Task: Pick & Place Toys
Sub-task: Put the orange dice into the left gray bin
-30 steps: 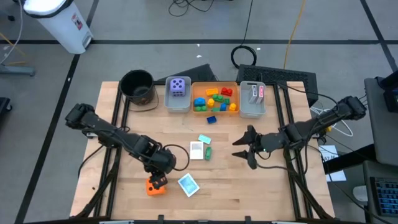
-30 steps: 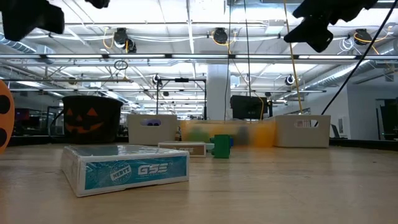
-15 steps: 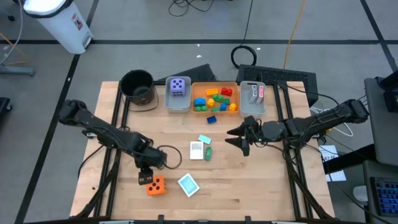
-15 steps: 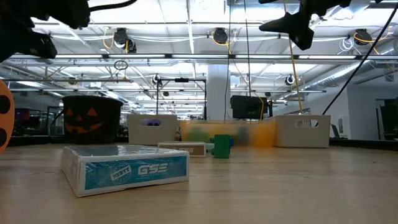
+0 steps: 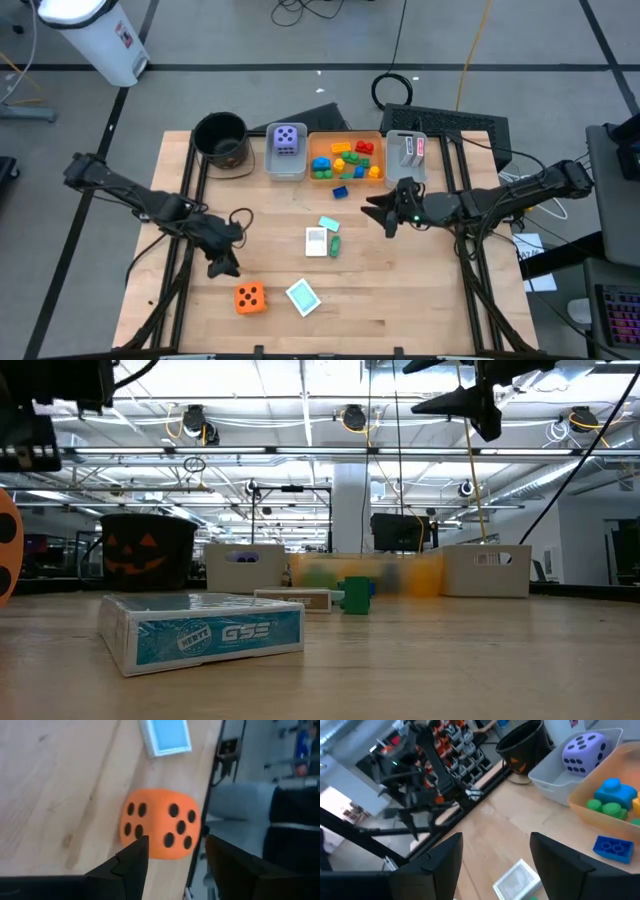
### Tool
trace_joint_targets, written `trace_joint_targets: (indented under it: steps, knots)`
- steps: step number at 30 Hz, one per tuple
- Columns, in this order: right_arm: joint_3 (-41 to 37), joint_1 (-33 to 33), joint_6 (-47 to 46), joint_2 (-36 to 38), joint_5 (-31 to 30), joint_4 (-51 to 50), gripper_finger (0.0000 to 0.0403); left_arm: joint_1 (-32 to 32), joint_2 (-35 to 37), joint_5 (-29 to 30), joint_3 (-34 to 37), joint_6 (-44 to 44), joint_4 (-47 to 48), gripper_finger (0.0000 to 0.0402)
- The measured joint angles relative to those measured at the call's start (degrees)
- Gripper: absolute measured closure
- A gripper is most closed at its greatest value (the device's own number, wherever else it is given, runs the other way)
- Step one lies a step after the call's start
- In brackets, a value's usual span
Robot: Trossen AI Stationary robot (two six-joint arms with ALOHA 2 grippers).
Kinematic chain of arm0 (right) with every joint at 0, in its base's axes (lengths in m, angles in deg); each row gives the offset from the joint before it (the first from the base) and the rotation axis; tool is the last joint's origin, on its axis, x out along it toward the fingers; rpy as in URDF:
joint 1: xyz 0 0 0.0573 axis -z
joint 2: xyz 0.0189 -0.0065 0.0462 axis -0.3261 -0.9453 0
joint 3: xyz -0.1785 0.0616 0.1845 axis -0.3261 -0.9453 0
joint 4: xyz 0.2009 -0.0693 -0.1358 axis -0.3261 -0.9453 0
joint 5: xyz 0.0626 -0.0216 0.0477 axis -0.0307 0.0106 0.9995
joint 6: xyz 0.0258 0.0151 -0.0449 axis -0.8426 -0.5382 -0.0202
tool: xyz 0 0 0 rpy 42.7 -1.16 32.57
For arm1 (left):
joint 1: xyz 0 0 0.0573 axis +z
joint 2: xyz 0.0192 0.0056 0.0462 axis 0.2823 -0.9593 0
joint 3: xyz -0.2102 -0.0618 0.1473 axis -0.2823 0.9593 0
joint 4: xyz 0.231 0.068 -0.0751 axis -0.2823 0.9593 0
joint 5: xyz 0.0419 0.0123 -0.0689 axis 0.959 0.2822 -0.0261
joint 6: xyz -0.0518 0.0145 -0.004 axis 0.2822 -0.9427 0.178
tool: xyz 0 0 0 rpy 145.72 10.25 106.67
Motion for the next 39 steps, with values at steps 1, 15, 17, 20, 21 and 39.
trace_joint_targets:
  steps: [1, 15, 17, 20, 21, 39]
  knots:
    - [0.00, 0.00, -0.06, 0.01, -0.07, 0.24, 0.0181, 0.00, 0.84, 0.96, 0.81, 0.76, -0.21, 0.0199]
    - [-0.02, 0.09, 0.25, -0.01, -1.73, -0.15, 0.0181, 0.11, 2.84, 6.39, 2.31, -0.08, -0.85, 0.0198]
    - [-0.01, 0.09, 0.26, -0.01, -1.60, -0.15, 0.0181, 0.11, 2.84, 5.41, 2.31, 0.36, -0.96, 0.0188]
    - [-0.02, 0.09, 0.28, -0.01, -1.57, -0.33, 0.0181, -0.17, 2.84, 4.76, 2.31, 2.84, -0.94, 0.0155]
    - [0.00, 0.09, 0.28, -0.01, -1.57, -0.39, 0.0181, -0.51, 2.84, 4.70, 2.31, 3.60, -0.89, 0.0140]
    - [-0.02, 0.07, 2.45, -0.01, -1.53, -0.58, 0.0181, -21.46, 2.79, 23.43, 2.31, 31.04, -0.91, 0.0040]
